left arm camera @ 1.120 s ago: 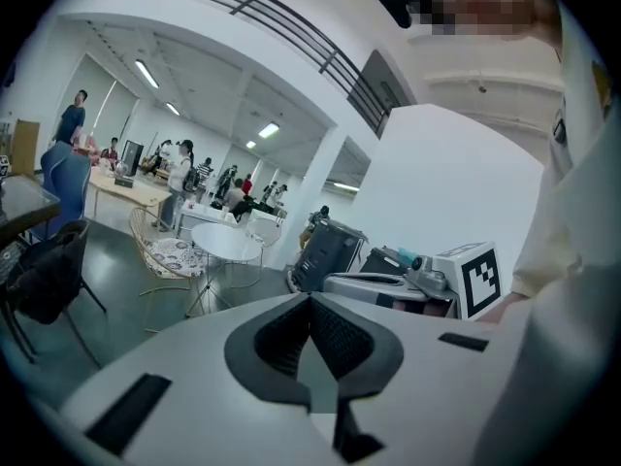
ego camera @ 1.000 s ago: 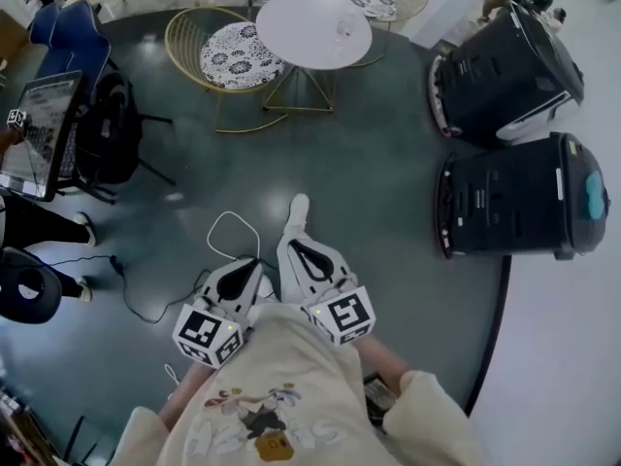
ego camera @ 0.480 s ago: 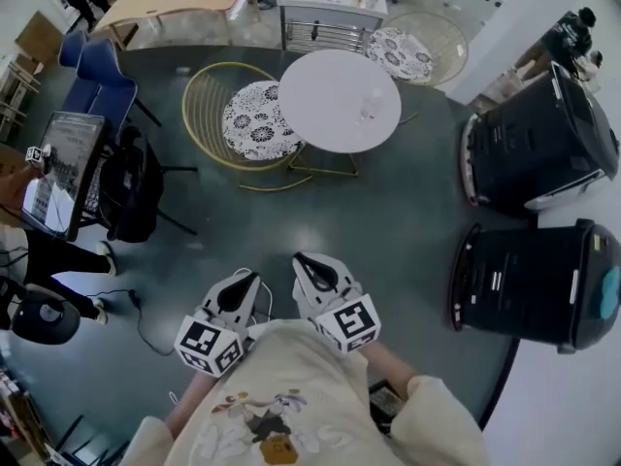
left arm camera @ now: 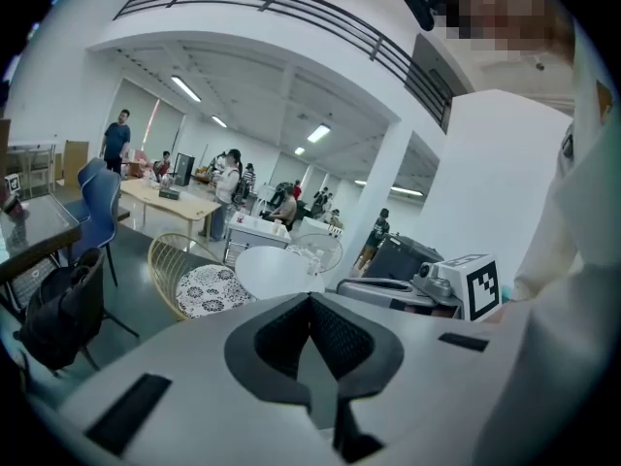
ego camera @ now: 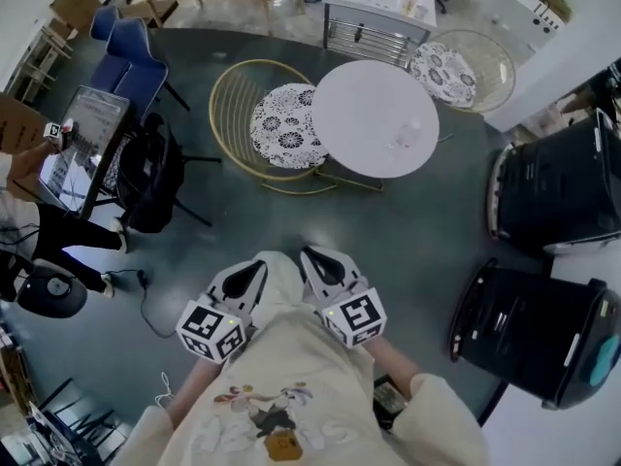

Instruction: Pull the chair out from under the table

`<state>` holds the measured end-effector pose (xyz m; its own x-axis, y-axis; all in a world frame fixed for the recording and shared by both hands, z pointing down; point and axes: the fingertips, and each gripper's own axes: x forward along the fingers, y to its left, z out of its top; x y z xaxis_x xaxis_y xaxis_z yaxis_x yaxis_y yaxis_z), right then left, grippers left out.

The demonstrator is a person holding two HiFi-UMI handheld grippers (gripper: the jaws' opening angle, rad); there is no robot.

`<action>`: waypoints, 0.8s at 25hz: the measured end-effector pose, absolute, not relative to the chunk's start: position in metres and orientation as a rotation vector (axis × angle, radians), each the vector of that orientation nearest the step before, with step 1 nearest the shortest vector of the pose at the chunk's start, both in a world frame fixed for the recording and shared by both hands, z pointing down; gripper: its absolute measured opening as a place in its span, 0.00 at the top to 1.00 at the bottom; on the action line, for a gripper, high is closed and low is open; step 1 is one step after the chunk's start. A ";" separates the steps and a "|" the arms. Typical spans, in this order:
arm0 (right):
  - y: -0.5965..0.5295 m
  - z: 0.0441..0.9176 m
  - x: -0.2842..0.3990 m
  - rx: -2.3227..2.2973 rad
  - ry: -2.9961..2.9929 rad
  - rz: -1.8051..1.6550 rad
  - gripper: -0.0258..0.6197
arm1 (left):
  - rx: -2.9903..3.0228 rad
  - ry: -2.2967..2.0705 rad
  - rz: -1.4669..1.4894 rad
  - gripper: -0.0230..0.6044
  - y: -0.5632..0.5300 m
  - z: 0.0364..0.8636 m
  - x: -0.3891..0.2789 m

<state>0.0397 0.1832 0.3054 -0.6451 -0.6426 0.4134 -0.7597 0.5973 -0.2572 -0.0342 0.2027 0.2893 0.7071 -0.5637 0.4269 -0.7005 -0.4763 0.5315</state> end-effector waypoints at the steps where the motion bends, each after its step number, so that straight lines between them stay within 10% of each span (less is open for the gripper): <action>1: 0.178 0.306 0.037 1.136 -2.555 0.608 0.95 | 2.188 -0.965 0.243 0.96 0.194 0.293 -0.039; 20: -0.031 0.364 -0.036 1.261 -2.314 0.688 0.95 | 1.960 -0.926 0.281 0.88 -0.107 0.442 -0.209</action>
